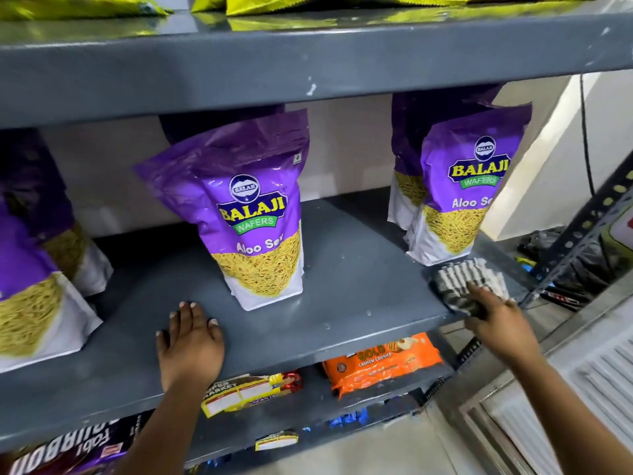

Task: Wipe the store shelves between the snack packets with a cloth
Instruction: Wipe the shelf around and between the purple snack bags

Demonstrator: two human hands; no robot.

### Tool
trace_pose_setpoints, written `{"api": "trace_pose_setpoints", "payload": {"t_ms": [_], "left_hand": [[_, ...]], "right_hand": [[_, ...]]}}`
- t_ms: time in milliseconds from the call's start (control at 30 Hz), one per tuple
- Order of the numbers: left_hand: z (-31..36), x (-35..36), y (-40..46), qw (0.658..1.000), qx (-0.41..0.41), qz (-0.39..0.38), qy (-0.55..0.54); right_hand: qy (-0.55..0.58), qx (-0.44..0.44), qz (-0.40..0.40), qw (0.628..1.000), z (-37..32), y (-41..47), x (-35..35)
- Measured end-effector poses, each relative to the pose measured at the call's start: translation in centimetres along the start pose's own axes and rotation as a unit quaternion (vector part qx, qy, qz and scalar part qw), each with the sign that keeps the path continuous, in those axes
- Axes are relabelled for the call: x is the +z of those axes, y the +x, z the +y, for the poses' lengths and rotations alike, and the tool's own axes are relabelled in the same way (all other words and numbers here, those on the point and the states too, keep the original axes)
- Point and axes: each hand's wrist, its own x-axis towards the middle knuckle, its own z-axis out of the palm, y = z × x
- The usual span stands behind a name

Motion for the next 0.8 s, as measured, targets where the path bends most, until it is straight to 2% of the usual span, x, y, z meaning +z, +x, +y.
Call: {"api": "trace_pose_setpoints", "payload": {"t_ms": [133, 233, 367, 600, 700, 800], "left_hand": [[-0.4, -0.5, 0.1, 1.000, 0.025, -0.018, -0.003], [-3.2, -0.8, -0.8, 0.996, 0.084, -0.031, 0.011], [-10.3, -1.9, -3.6, 0.992, 0.118, -0.015, 0.035], [-23.9, -5.9, -5.0, 0.995, 0.085, 0.011, 0.051], [-30.0, -7.0, -4.9, 0.996, 0.068, 0.013, 0.050], [-35.2, -8.3, -3.8, 0.999, 0.018, 0.027, 0.028]], "right_hand": [[0.014, 0.009, -0.064, 0.998, -1.8, 0.3, 0.3], [0.010, -0.062, -0.097, 0.993, -4.3, -1.0, 1.8], [0.015, -0.152, -0.125, 0.980, -8.9, -4.1, 4.5], [0.047, -0.254, -0.206, 0.944, -21.7, -11.9, 12.2], [0.064, -0.270, -0.222, 0.935, -27.5, -15.2, 15.4], [0.051, -0.290, -0.240, 0.925, -32.5, -18.1, 17.8]]}}
